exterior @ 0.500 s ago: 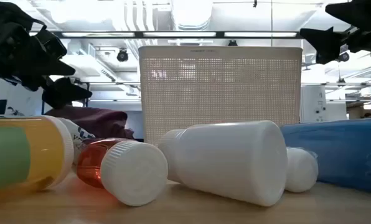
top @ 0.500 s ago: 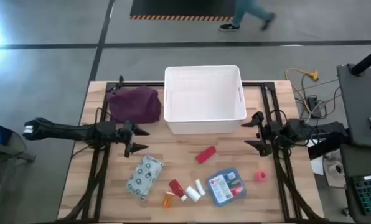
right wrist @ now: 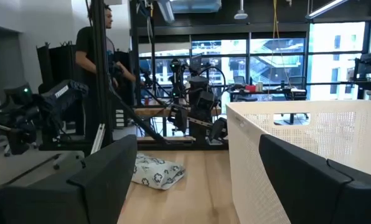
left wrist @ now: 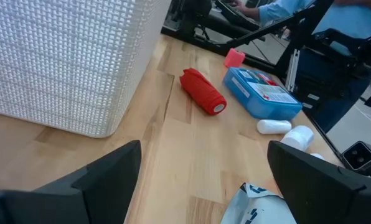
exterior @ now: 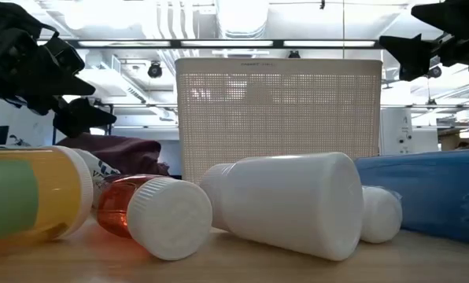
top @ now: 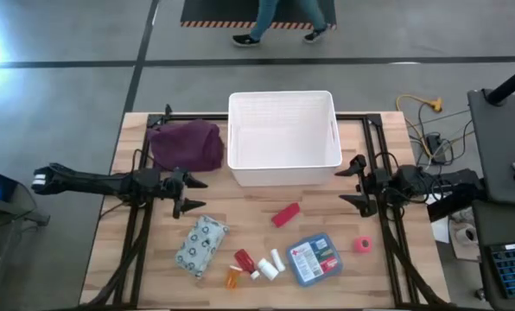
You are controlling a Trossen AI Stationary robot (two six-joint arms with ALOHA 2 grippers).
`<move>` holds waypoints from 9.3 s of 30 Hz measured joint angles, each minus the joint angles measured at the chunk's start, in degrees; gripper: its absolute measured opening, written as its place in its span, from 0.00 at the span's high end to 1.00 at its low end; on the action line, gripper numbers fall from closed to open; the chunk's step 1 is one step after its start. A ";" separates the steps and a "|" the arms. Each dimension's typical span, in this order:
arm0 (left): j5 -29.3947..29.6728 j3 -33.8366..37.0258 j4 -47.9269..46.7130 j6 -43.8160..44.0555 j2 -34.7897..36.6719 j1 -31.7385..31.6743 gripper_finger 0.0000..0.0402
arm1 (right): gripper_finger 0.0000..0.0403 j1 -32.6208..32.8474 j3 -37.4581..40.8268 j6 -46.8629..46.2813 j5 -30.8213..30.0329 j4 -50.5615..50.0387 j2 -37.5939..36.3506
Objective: Pick & place medical supplies in basket/bin
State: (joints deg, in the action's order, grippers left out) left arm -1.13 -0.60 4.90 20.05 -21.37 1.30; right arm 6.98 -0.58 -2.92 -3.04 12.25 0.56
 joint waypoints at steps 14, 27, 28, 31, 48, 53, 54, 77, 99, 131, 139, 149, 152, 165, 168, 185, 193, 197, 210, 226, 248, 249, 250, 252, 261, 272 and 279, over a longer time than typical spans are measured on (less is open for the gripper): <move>-0.02 0.00 0.01 0.00 0.02 0.00 0.17 | 0.19 0.00 0.00 0.09 0.01 0.00 0.00; -0.02 0.00 -0.01 0.00 0.00 0.02 0.17 | 0.19 0.00 0.01 0.09 0.01 0.00 0.00; -0.01 0.00 -0.01 0.00 0.00 0.01 0.17 | 0.19 0.01 0.01 0.06 0.00 0.00 0.00; 0.00 0.00 0.00 0.00 0.02 0.02 0.17 | 0.19 0.00 0.02 0.09 0.01 -0.02 0.00; -0.02 0.00 0.01 0.00 0.02 0.02 0.17 | 0.19 -0.03 0.07 -1.80 -3.09 1.38 0.02; 0.00 0.00 0.00 0.00 0.01 0.02 0.17 | 0.19 -0.02 0.06 -14.03 -3.42 4.71 -0.02; 0.01 0.00 0.00 -0.04 0.02 0.01 0.17 | 0.19 -0.02 0.04 -15.31 -3.40 4.66 -0.02; 7.17 -1.55 9.07 47.89 0.09 -0.11 0.17 | 0.19 0.00 0.00 -35.93 -13.82 22.96 0.00; 8.94 -2.38 10.00 50.14 -1.66 -0.13 0.17 | 0.19 0.02 0.00 -59.01 -17.75 23.45 16.36; 8.05 -8.28 15.92 48.69 -20.64 1.33 0.17 | 0.19 7.14 -37.75 -58.37 4.58 -47.52 48.91; 2.62 -9.68 15.94 44.94 -24.15 5.77 0.17 | 0.19 9.66 -50.50 -35.49 1.13 -55.31 72.92; 2.73 -9.62 15.90 45.53 -24.44 11.09 0.17 | 0.19 12.25 -68.52 -5.85 -0.63 -60.75 93.10; 2.75 -9.60 15.88 45.48 -24.46 11.15 0.17 | 0.19 12.46 -69.70 -5.08 -1.66 -61.77 93.57; 3.19 -9.53 15.22 45.40 -25.30 11.13 0.17 | 0.19 14.43 -58.90 -4.33 -8.56 -49.82 86.53; 3.19 -9.53 15.38 45.40 -25.44 11.13 0.17 | 0.19 14.53 -57.84 4.98 -8.90 -45.09 87.69; 6.19 -9.53 15.46 45.40 -25.62 11.08 0.17 | 0.19 9.64 -62.01 14.20 -8.99 -42.33 101.06; 6.19 -9.53 15.49 45.40 -25.62 11.08 0.17 | 0.19 7.34 -67.79 8.73 -8.80 -42.39 106.76; 6.20 -9.53 15.46 45.40 -25.62 11.10 0.17 | 0.19 5.49 -68.82 7.39 -3.53 -44.68 109.76; 6.08 -9.53 15.46 44.94 -25.62 11.21 0.17 | 0.51 5.05 -74.93 -2.54 -1.40 -54.97 112.72; 5.75 -9.51 15.49 41.66 -25.59 11.28 0.17 | 0.78 3.48 -95.62 -30.63 -30.07 -68.44 88.75; 12.43 -11.00 15.96 49.69 -25.59 11.19 0.17 | 0.72 -30.24 -106.54 -2.09 2.21 -72.58 108.67; 13.01 -11.41 15.93 49.56 -25.59 11.19 0.17 | 0.69 -30.32 -107.64 -1.03 2.12 -73.42 110.01; 13.76 -11.85 15.95 49.17 -25.59 11.19 0.17 | 0.67 -30.36 -108.97 -0.14 2.01 -74.26 111.23; 14.66 -12.68 15.95 47.94 -25.59 11.19 0.17 | 0.60 -30.38 -111.99 0.86 1.81 -76.20 113.07; 15.21 -13.65 15.52 45.83 -25.59 11.14 0.17 | 0.27 -30.03 -120.57 2.46 -1.23 -80.87 114.83; 14.83 -13.55 12.79 41.41 -25.02 10.61 0.17 | 0.18 -28.13 -119.84 -1.05 -7.98 -82.86 107.22; 5.72 -13.42 -0.18 39.21 -16.27 7.71 0.17 | 0.18 -17.78 -115.23 -5.24 -12.69 -85.37 102.44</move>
State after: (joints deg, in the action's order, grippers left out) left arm 4.59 -14.02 4.71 59.26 -37.63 9.01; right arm -10.80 -115.81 -8.16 -15.73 -73.12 103.00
